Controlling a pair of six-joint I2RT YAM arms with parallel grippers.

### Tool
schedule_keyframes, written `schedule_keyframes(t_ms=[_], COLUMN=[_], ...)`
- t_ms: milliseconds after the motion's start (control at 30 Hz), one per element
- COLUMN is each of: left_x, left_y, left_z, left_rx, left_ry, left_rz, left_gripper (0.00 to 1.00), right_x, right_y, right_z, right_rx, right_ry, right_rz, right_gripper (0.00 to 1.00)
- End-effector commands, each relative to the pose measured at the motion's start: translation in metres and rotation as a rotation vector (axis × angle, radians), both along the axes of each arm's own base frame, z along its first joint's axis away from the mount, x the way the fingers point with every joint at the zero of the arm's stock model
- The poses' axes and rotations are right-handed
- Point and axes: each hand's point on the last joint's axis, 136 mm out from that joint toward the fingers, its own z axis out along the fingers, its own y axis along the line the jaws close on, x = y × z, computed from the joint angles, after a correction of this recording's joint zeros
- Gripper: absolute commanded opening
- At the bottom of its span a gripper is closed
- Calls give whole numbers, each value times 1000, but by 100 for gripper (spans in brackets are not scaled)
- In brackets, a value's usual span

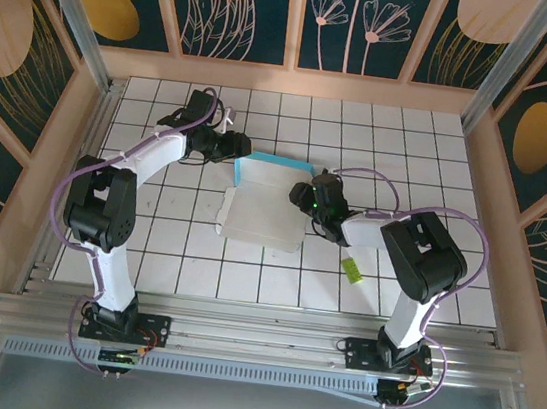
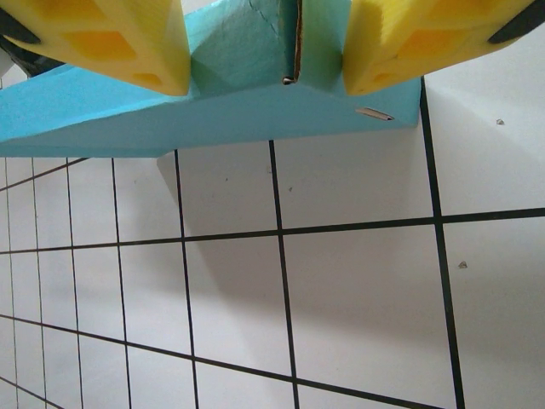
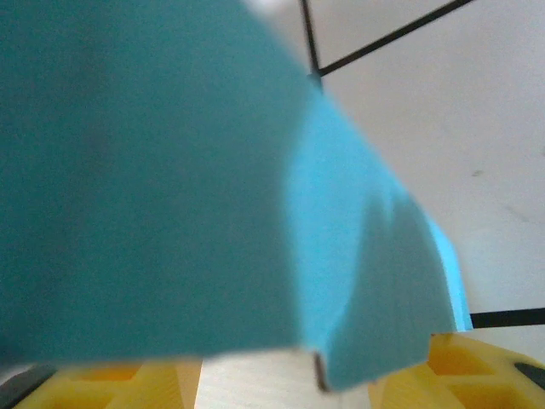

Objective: Fold the paper box

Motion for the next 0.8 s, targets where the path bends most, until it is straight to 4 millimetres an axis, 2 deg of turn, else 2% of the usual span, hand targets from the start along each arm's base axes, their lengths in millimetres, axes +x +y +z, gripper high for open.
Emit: schedule_keyframes(t_ms=[0, 167, 300, 400, 500, 600, 767], left_x=[-15, -15, -15, -15, -15, -15, -15], left_y=[3, 4, 3, 3, 4, 5, 4], left_z=[-15, -14, -14, -13, -14, -15, -15], left_rx=[29, 32, 28, 29, 31, 39, 33], left_ry=[77, 79, 77, 76, 78, 82, 80], left_rz=[-13, -15, -14, -12, -11, -8, -7], left_gripper=[50, 50, 49, 49, 49, 49, 49], right_x=[5, 5, 2, 0, -4, -14, -43], right_y=[15, 22, 20, 17, 16, 11, -15], right_z=[11, 2, -11, -11, 2, 24, 57], right_rx=[-11, -21, -31, -38, -39, -46, -122], right_ry=[-98, -96, -72, -70, -84, -114, -205], right_rz=[44, 57, 52, 48, 59, 78, 127], right_gripper=[51, 50, 50, 51, 53, 58, 67])
